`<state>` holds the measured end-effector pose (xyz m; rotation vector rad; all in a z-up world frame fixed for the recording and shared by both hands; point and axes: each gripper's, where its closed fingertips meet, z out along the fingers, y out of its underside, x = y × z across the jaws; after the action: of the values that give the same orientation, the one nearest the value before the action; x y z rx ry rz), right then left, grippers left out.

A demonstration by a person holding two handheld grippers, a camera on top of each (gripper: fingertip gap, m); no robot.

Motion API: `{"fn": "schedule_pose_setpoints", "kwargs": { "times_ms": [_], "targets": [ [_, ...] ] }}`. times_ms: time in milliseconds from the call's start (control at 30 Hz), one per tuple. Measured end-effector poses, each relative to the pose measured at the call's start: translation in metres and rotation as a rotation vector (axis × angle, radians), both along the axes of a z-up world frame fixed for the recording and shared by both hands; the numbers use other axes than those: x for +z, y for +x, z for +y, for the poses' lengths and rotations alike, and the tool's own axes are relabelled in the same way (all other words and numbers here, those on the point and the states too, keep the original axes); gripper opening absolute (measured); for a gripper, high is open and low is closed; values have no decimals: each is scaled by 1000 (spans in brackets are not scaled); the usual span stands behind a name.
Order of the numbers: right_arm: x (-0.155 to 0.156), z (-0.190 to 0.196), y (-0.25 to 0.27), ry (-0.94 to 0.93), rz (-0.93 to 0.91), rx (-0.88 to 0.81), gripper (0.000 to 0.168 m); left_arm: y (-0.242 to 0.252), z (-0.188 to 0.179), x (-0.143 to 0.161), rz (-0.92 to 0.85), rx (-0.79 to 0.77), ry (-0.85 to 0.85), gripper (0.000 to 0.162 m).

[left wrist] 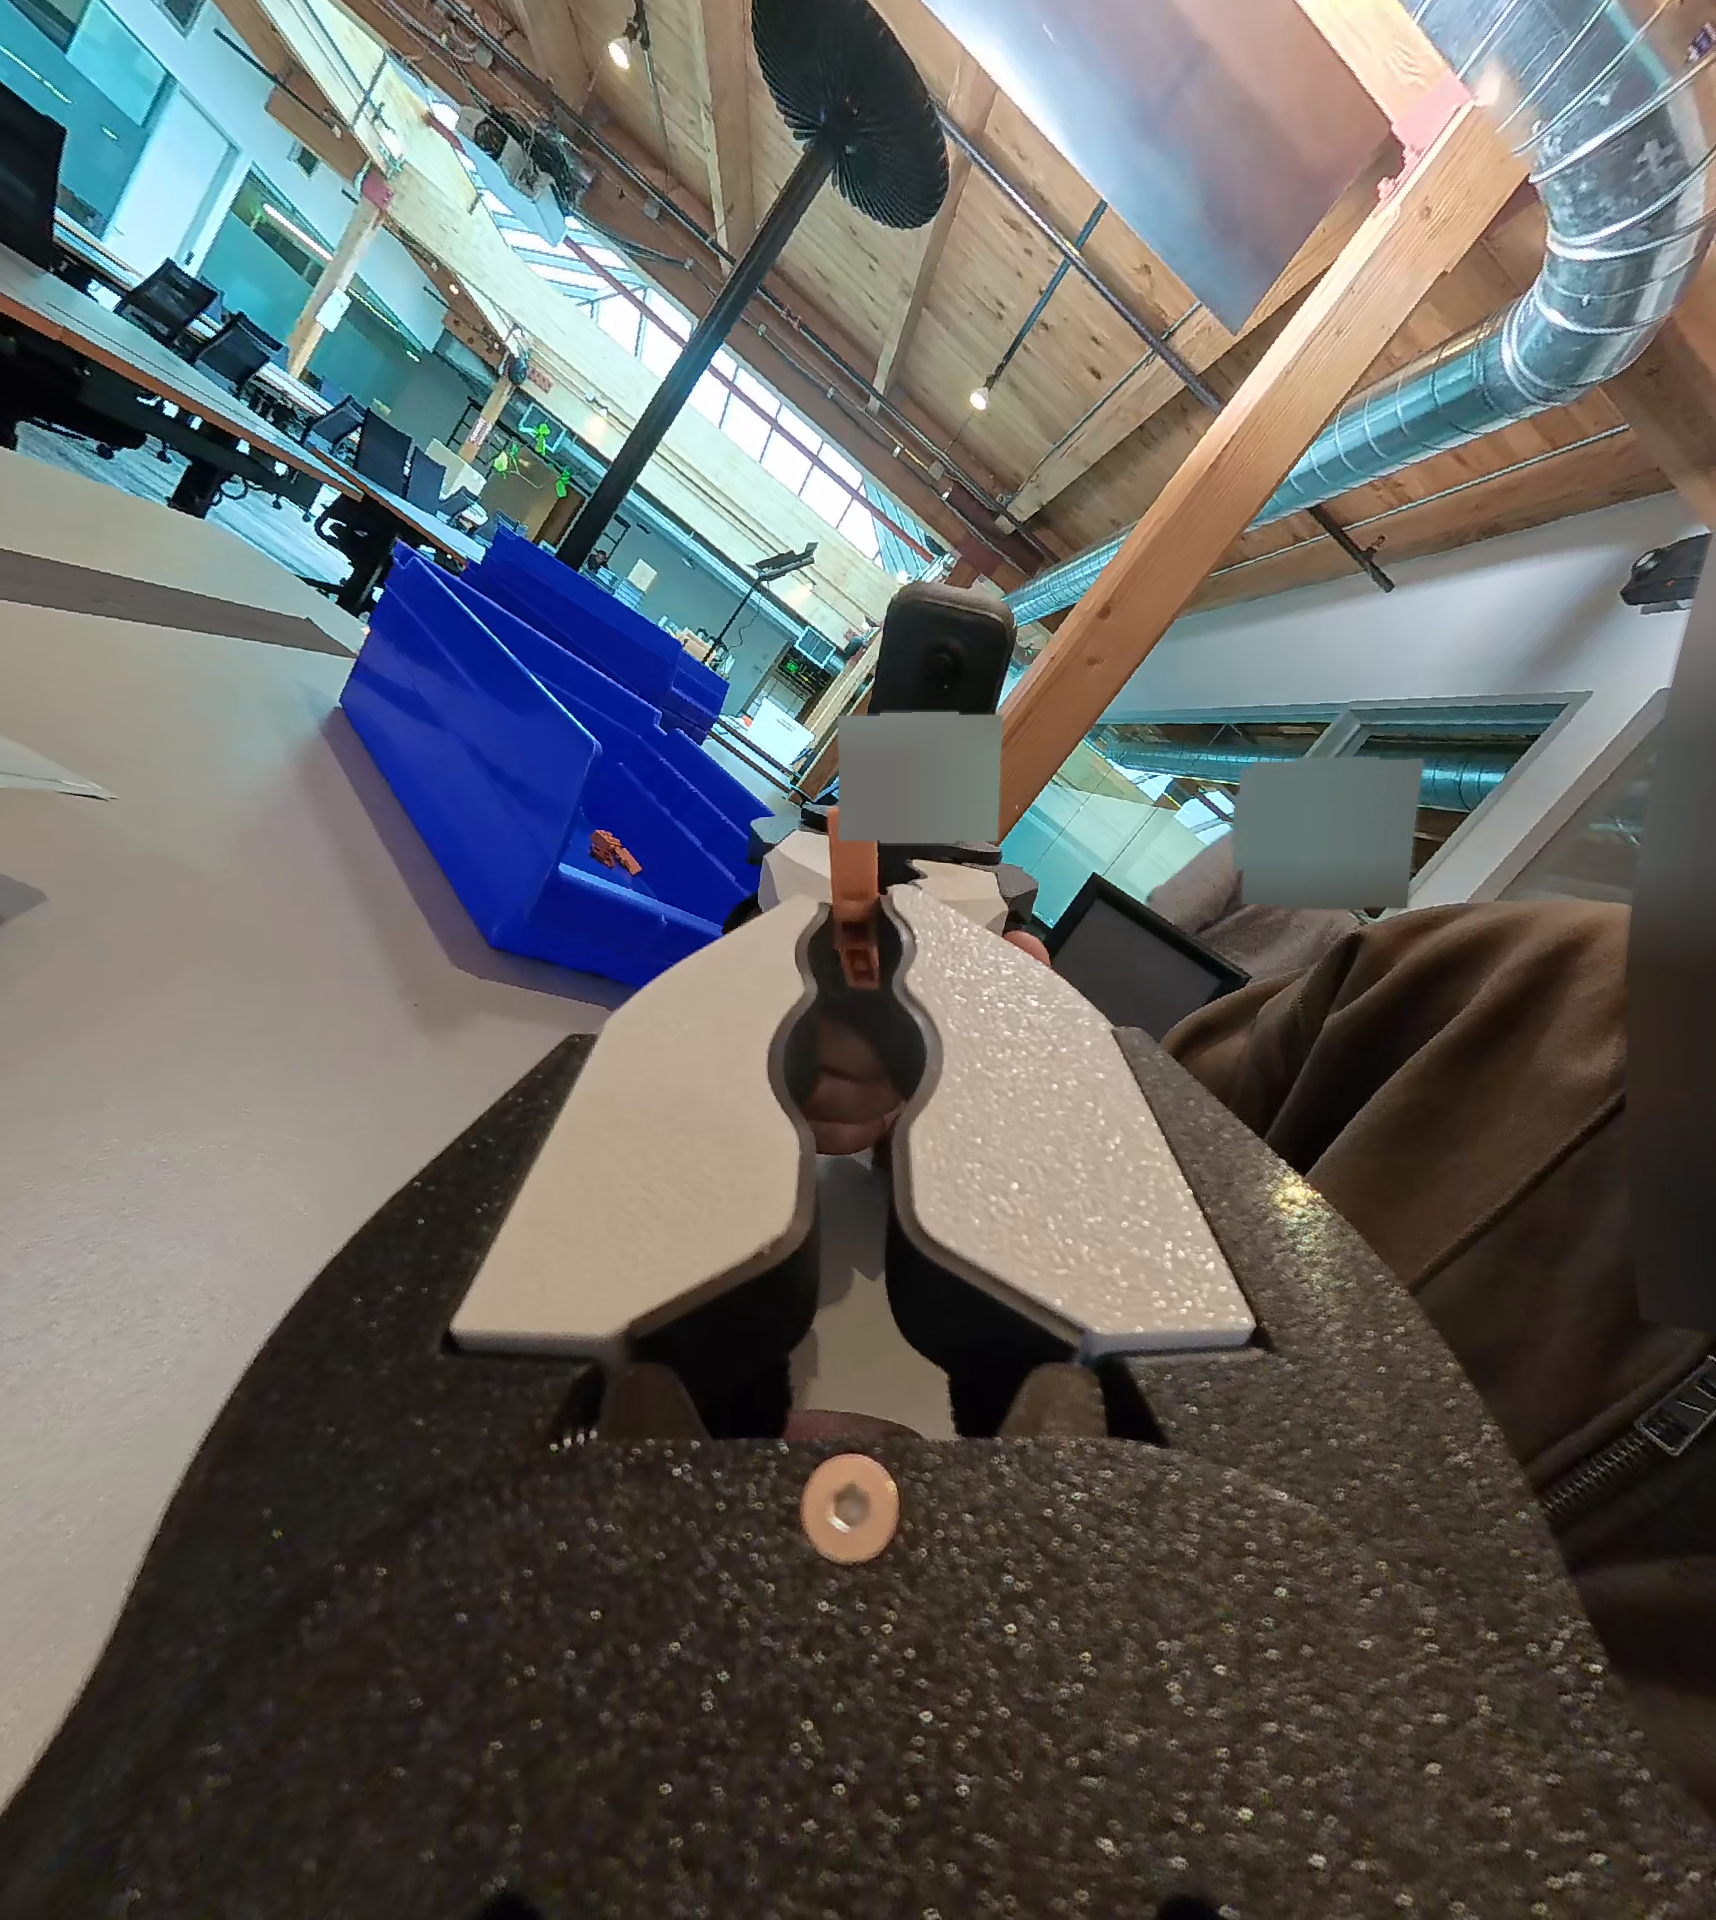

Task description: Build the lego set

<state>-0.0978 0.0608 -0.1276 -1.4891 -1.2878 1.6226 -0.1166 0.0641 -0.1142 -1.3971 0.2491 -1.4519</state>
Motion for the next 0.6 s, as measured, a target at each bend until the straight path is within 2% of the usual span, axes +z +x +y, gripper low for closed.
{"fn": "schedule_pose_setpoints", "kwargs": {
  "times_ms": [600],
  "targets": [
    [-4,0,0,29,-20,-3,10,0,0,0,6,3,0,8]
  ]
}}
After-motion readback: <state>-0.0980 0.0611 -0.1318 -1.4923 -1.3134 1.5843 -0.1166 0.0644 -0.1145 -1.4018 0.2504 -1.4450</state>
